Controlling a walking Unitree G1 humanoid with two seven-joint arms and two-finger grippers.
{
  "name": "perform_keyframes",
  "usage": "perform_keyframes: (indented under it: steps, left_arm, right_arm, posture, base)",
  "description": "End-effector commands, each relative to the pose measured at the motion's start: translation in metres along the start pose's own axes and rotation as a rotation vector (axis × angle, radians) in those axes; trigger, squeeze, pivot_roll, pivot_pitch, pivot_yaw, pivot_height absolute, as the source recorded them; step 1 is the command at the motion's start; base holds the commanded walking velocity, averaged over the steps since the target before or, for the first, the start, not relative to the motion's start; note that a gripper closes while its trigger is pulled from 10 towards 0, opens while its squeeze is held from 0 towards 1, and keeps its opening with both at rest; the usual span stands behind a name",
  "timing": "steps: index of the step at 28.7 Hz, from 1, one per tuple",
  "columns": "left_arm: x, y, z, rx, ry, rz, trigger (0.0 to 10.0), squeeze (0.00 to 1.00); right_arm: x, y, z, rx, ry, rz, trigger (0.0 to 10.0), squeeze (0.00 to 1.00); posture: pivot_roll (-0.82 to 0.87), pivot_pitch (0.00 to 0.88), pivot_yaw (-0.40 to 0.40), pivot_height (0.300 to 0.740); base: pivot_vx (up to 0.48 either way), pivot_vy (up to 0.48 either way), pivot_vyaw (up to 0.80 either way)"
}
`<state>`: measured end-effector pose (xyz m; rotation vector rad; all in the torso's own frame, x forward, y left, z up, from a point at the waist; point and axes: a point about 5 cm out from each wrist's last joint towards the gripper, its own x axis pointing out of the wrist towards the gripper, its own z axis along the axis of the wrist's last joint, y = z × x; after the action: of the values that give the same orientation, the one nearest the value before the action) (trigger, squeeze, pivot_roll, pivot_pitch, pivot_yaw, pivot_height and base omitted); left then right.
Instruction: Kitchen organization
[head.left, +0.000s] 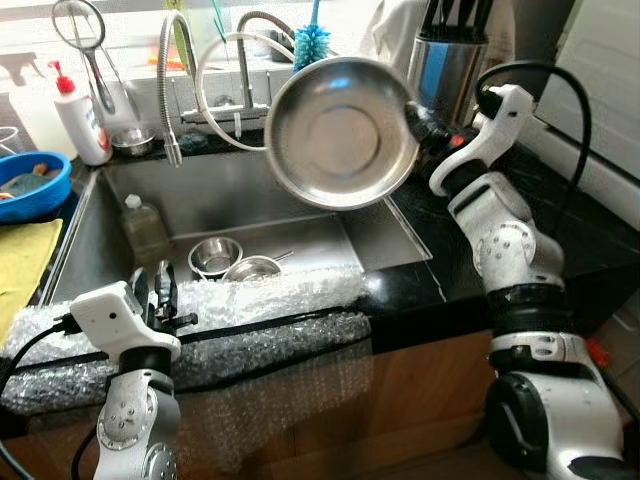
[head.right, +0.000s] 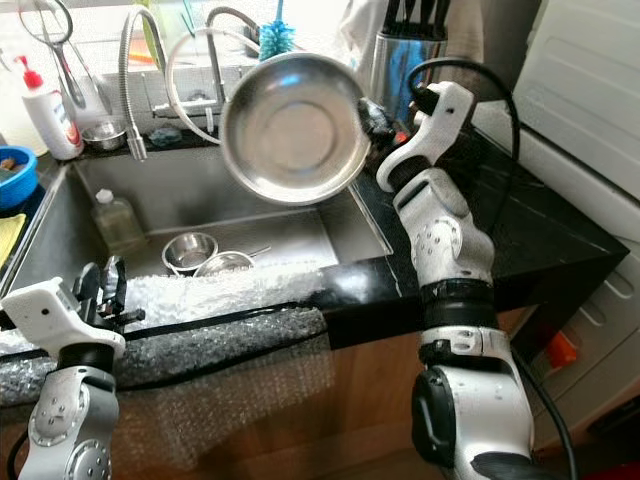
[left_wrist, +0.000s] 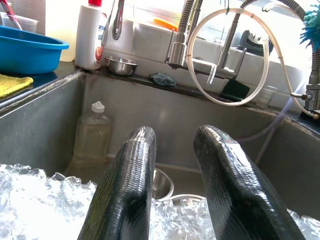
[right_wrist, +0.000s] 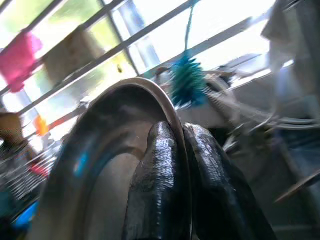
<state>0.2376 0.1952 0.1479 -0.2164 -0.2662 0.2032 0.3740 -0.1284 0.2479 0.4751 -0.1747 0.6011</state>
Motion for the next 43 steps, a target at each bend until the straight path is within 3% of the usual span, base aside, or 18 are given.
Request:
perform_keyframes:
  steps: [1,4,7,10,26,29,32,43]
  left_arm:
    - [0.0,0.002,-0.003,0.007,0.025,0.01,10.0,0.0]
    - [0.0,0.002,-0.003,0.007,0.025,0.01,10.0,0.0]
    - [0.003,0.002,-0.001,-0.031,0.02,0.024,10.0,0.0]
    - [0.004,0.003,0.0,-0.048,0.017,0.03,10.0,0.0]
    - [0.006,0.013,0.011,-0.039,-0.011,0.04,10.0,0.0]
    - [0.006,0.017,0.012,-0.038,-0.008,0.048,10.0,0.0]
    - [0.006,0.018,0.014,-0.037,-0.006,0.049,10.0,0.0]
    - [0.009,0.021,0.019,-0.037,-0.028,0.053,10.0,0.0]
  right_arm:
    - [-0.004,0.025,0.003,-0.004,-0.02,0.2,10.0,0.0]
    - [-0.005,0.026,0.002,-0.004,-0.018,0.21,10.0,0.0]
    - [-0.023,0.036,-0.019,0.003,0.019,0.305,10.0,0.0]
    - [-0.03,0.04,-0.027,0.008,0.028,0.334,10.0,0.0]
    - [-0.047,0.043,-0.023,-0.085,-0.02,0.227,10.0,0.0]
    - [-0.058,0.029,-0.012,-0.301,-0.108,0.003,10.0,0.0]
    - [-0.066,0.029,-0.018,-0.399,-0.122,-0.049,10.0,0.0]
    - [-0.073,0.033,-0.025,-0.498,-0.148,-0.103,10.0,0.0]
  posture:
    - [0.05,0.0,-0.009,0.74]
    - [0.05,0.0,-0.009,0.74]
    - [0.06,0.0,-0.003,0.74]
    - [0.06,0.0,0.001,0.74]
    - [0.07,0.0,0.012,0.74]
    - [0.06,0.0,0.024,0.74]
    - [0.05,0.0,0.029,0.74]
    - [0.05,0.0,0.034,0.74]
  base:
    - [0.0,0.0,0.0]
    - [0.0,0.0,0.0]
    - [0.0,0.0,0.0]
    - [0.0,0.0,0.0]
    - [0.0,0.0,0.0]
    - [0.0,0.0,0.0]
    - [0.0,0.0,0.0]
    - [0.0,0.0,0.0]
